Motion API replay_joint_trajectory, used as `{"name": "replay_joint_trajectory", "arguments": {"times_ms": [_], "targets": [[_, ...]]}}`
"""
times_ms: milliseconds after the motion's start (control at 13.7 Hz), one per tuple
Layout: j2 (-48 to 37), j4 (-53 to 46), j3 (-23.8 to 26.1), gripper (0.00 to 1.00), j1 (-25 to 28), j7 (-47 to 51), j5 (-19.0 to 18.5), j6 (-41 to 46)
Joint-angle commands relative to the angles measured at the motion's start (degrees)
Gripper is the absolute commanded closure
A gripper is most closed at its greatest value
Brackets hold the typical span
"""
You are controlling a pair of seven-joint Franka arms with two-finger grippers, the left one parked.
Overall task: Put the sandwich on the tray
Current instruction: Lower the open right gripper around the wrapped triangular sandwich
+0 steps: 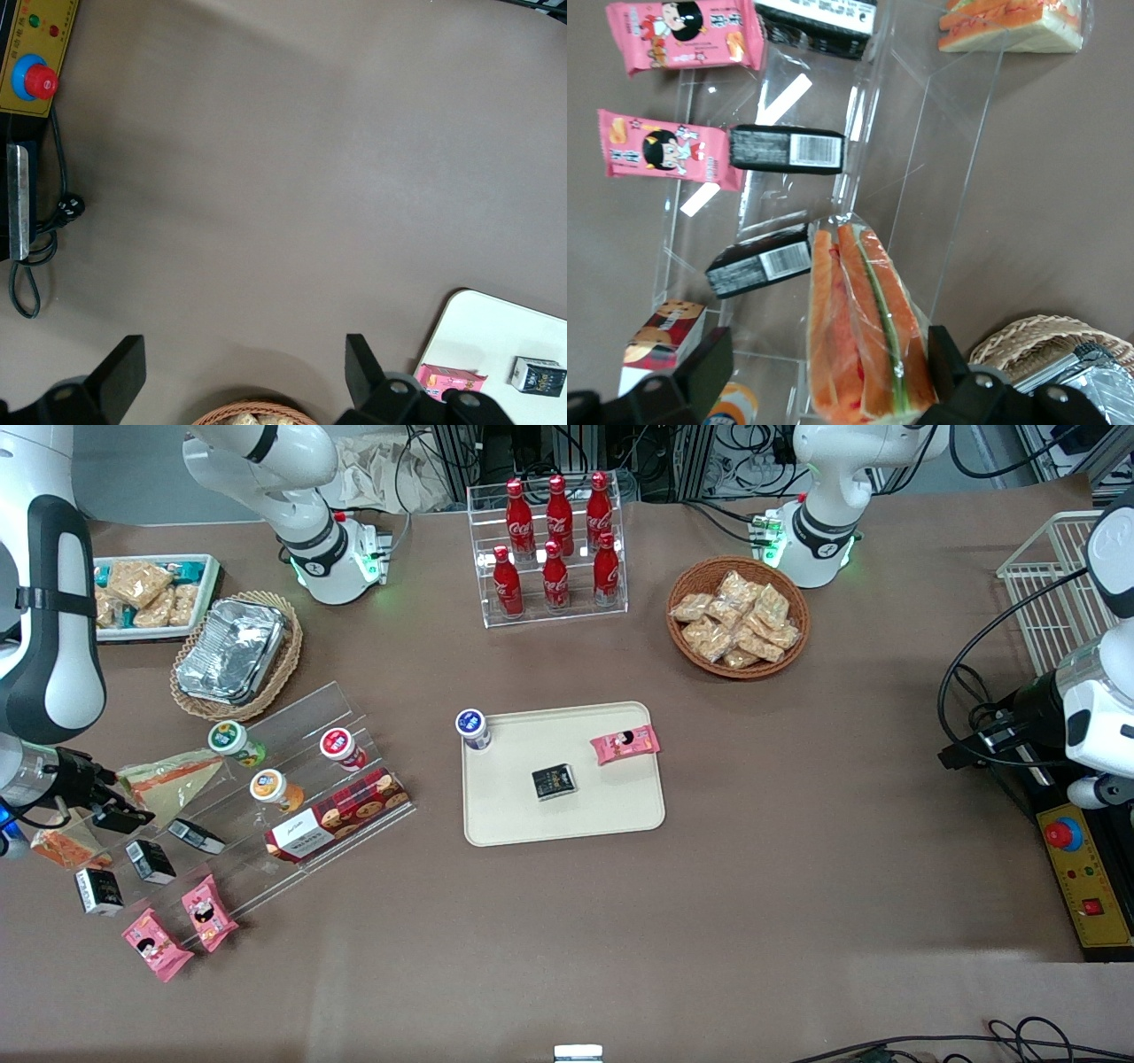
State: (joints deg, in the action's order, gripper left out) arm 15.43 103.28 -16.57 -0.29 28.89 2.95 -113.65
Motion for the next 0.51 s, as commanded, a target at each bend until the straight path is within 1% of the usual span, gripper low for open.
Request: {"name": "replay_joint_trajectory", "arguments": {"times_ms": [0, 219, 292, 365, 438], "targets": [[-2.43, 3.24, 0.31, 0.03, -0.58, -0.86, -0.84, -1.57], [-2.25, 3.59, 0.31, 0.04, -0.58, -0.86, -0.84, -1.49], [-2.16, 3.5, 0.31, 0.08, -0.5, -0.86, -0.84, -1.49], [-1.99, 3.07, 0.31, 0.2, -0.5, -1.03, -0.93, -1.31], [-1.99, 2.45, 0.4, 0.4, -0.58, -1.9, -0.84, -1.14]]}}
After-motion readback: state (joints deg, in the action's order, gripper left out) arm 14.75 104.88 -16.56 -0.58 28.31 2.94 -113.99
